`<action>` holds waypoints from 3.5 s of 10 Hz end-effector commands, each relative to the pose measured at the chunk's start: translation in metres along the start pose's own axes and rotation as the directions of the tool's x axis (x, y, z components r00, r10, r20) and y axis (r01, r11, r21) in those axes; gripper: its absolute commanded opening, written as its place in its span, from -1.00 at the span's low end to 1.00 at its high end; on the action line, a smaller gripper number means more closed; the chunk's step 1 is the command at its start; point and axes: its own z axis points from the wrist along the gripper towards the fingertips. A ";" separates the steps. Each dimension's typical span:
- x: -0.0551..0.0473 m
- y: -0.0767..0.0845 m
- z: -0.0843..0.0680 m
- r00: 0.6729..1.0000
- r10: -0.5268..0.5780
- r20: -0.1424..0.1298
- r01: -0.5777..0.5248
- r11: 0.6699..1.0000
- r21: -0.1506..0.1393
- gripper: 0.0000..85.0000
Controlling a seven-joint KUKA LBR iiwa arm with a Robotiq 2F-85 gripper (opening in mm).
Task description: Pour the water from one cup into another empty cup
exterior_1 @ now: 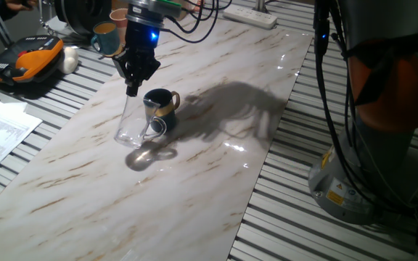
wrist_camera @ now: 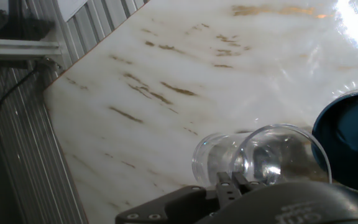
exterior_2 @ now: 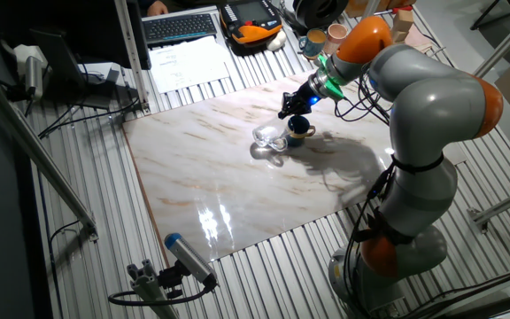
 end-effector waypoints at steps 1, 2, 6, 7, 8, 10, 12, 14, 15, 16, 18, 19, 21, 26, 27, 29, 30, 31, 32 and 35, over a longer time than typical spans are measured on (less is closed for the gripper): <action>0.000 -0.002 0.000 1.000 0.003 0.000 -0.003 1.000 -0.008 -1.00; 0.000 -0.003 0.000 1.000 0.011 -0.001 -0.011 1.000 -0.018 -1.00; 0.000 -0.005 0.000 0.999 0.041 -0.002 -0.041 0.998 -0.057 -1.00; 0.000 -0.005 0.000 0.999 0.043 -0.002 -0.043 0.997 -0.057 -1.00; 0.000 -0.005 -0.001 0.999 0.041 -0.002 -0.041 0.998 -0.057 -1.00; 0.000 -0.006 -0.001 0.998 0.059 -0.004 -0.059 0.995 -0.076 -1.00; -0.001 -0.007 -0.001 0.997 0.080 -0.007 -0.080 0.991 -0.104 -1.00; -0.002 -0.007 -0.001 0.997 0.080 -0.008 -0.081 0.991 -0.106 -1.00; -0.003 -0.008 -0.001 0.996 0.083 -0.010 -0.084 0.990 -0.113 -1.00; -0.003 -0.008 -0.002 0.996 0.086 -0.012 -0.087 0.989 -0.118 -1.00; -0.005 -0.009 -0.005 0.995 0.097 -0.016 -0.098 0.986 -0.134 -1.00; -0.006 -0.011 -0.005 0.995 0.097 -0.017 -0.099 0.985 -0.139 -1.00; -0.009 -0.014 -0.008 0.994 0.109 -0.023 -0.111 0.980 -0.163 -1.00; -0.010 -0.015 -0.007 0.991 0.130 -0.029 -0.133 0.972 -0.194 -1.00; -0.010 -0.015 -0.007 0.991 0.132 -0.029 -0.135 0.972 -0.194 -1.00; -0.009 -0.015 -0.008 0.991 0.134 -0.029 -0.137 0.971 -0.194 -1.00; -0.009 -0.014 -0.009 0.991 0.134 -0.028 -0.137 0.972 -0.193 -1.00; -0.009 -0.013 -0.009 0.990 0.135 -0.028 -0.138 0.971 -0.193 -1.00; -0.008 -0.010 -0.011 0.989 0.143 -0.029 -0.146 0.970 -0.196 -1.00; -0.007 -0.005 -0.014 0.985 0.170 -0.035 -0.174 0.959 -0.222 -1.00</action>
